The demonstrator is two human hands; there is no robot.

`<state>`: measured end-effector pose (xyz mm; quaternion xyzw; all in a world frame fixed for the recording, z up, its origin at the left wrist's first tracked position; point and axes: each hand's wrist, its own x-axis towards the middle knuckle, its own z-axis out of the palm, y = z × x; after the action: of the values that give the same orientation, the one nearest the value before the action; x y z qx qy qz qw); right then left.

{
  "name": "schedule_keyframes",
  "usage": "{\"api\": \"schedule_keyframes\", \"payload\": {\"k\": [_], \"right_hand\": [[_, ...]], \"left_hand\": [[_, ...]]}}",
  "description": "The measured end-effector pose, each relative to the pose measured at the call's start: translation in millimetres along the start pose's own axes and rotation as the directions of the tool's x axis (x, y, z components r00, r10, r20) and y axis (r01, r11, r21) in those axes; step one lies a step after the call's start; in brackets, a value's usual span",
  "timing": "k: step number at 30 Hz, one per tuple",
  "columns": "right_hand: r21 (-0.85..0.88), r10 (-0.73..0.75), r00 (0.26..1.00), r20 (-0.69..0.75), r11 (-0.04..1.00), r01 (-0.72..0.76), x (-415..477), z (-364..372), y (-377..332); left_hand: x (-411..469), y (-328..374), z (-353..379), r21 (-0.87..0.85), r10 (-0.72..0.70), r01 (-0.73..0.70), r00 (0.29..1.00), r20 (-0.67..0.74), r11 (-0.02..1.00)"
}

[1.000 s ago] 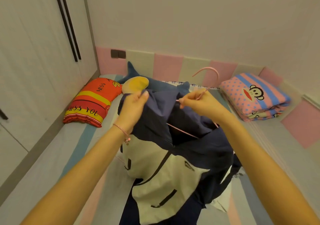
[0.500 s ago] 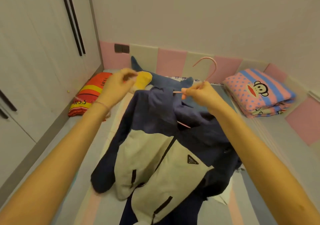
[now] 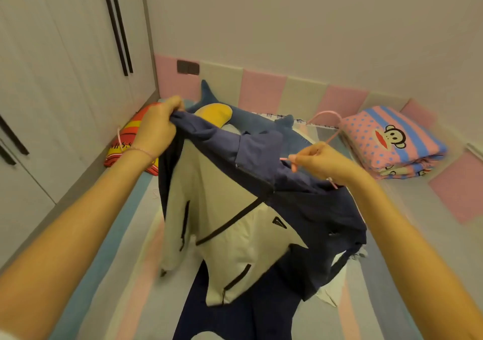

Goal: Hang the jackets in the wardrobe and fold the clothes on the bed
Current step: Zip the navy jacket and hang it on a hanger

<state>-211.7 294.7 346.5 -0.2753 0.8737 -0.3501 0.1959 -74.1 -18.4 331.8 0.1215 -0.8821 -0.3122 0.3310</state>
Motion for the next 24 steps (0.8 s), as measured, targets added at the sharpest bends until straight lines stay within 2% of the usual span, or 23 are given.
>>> {"api": "schedule_keyframes", "payload": {"k": [2, 4, 5, 7, 8, 9, 10, 11, 13, 15, 16, 17, 19, 22, 24], "right_hand": [[-0.029, 0.039, 0.998, -0.038, 0.999, -0.040, 3, 14, 7], [0.137, 0.056, 0.982, -0.183, 0.990, -0.031, 7, 13, 15], [0.275, 0.085, 0.964, -0.251, 0.961, -0.014, 8, 7, 18], [0.518, 0.090, 0.955, -0.282, 0.852, 0.073, 8, -4, 15], [0.570, 0.062, 0.957, -0.283, 0.813, 0.116, 7, -4, 11], [0.586, 0.036, 0.959, -0.282, 0.797, 0.143, 5, -2, 2], [0.591, 0.024, 0.960, -0.280, 0.792, 0.153, 6, 3, -6], [0.604, 0.029, 0.962, -0.272, 0.783, 0.147, 8, 7, -15], [0.656, 0.054, 0.974, -0.221, 0.747, 0.107, 16, 13, -33], [0.695, 0.048, 0.988, -0.146, 0.716, 0.068, 24, 19, -51], [0.693, 0.035, 0.993, -0.115, 0.719, 0.055, 28, 22, -60], [0.676, 0.020, 0.995, -0.095, 0.736, 0.049, 31, 25, -69], [0.633, 0.011, 0.996, -0.090, 0.772, 0.049, 35, 29, -82], [0.648, 0.015, 0.998, -0.064, 0.761, 0.030, 39, 25, -89], [0.689, 0.021, 0.999, -0.045, 0.725, 0.016, 39, 22, -89]], "left_hand": [[5, 33, -9, -0.022, 0.139, -0.141, 0.987, -0.082, 0.990], [4, 34, -10, -0.063, 0.171, -0.181, 0.975, -0.139, 0.981], [2, 16, -7, -0.045, 0.115, -0.123, 0.983, -0.146, 0.991], [-5, -35, 0, 0.064, -0.152, 0.158, 0.985, -0.084, 0.985], [-11, -53, 2, 0.157, -0.309, 0.313, 0.950, -0.045, 0.937], [-19, -63, 7, 0.238, -0.407, 0.405, 0.912, -0.045, 0.883], [-27, -60, 16, 0.276, -0.418, 0.422, 0.905, -0.076, 0.864], [-35, -48, 27, 0.276, -0.335, 0.350, 0.937, -0.101, 0.895], [-55, -5, 49, 0.212, 0.018, 0.003, 0.995, -0.098, 0.977], [-78, 37, 74, 0.115, 0.327, -0.329, 0.944, 0.042, 0.937], [-89, 54, 90, 0.084, 0.373, -0.388, 0.915, 0.153, 0.918], [-98, 67, 104, 0.052, 0.357, -0.382, 0.897, 0.259, 0.923], [-106, 83, 125, -0.014, 0.228, -0.241, 0.898, 0.376, 0.970], [-97, 87, 129, -0.100, 0.076, -0.051, 0.964, 0.255, 0.994], [-83, 83, 123, -0.118, 0.029, -0.002, 0.973, 0.228, 0.993]]}}
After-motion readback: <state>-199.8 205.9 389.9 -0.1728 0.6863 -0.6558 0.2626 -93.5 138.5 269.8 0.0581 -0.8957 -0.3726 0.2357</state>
